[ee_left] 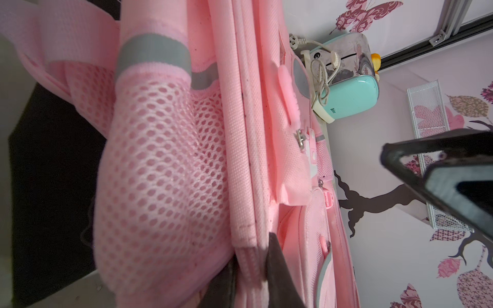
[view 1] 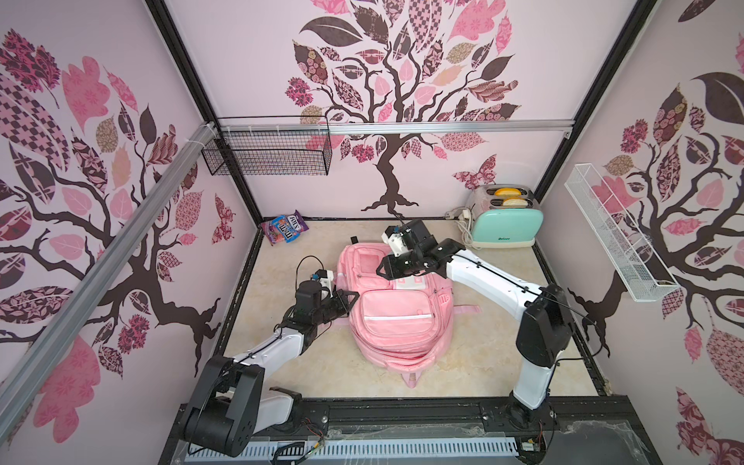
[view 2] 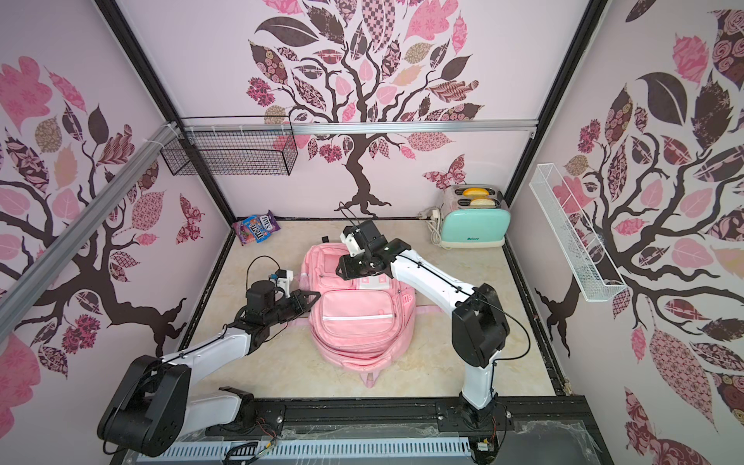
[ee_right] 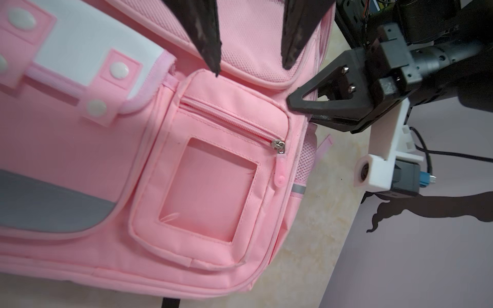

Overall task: Zip up the backpack
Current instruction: Zip the zipper on the backpack.

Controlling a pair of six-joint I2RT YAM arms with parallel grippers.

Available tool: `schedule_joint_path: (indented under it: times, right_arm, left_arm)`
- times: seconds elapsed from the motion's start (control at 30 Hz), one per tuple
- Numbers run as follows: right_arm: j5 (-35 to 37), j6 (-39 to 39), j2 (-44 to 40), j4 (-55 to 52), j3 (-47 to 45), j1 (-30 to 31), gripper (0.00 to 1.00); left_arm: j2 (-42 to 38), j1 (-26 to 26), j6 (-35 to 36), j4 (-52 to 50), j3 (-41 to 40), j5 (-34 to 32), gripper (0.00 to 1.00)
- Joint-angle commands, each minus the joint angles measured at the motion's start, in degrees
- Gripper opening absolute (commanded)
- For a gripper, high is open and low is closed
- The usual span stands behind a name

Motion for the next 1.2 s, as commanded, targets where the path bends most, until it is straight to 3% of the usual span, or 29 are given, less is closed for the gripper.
schedule_joint_path:
  times: [0.0,0.6,1.17]
  right_arm:
    - [-3.49,-0.97,2.58,1.01,5.79,0.28,0.4]
    - [-2.74,-5.26,10.73,-6.12,19.25,3.61,0.44]
    - [-1.12,-6.58,13.76,-7.47,21.96,3.87,0.46]
  left_arm:
    - [-2.78,0.06,-0.76,6.25,0.23,3.83,0.0]
    - [-3.32,0.06,-3.84,12.35,-0.93,7.47,0.0]
    - [-3.15,0.01,-5.45,14.71,-1.5,9.16,0.0]
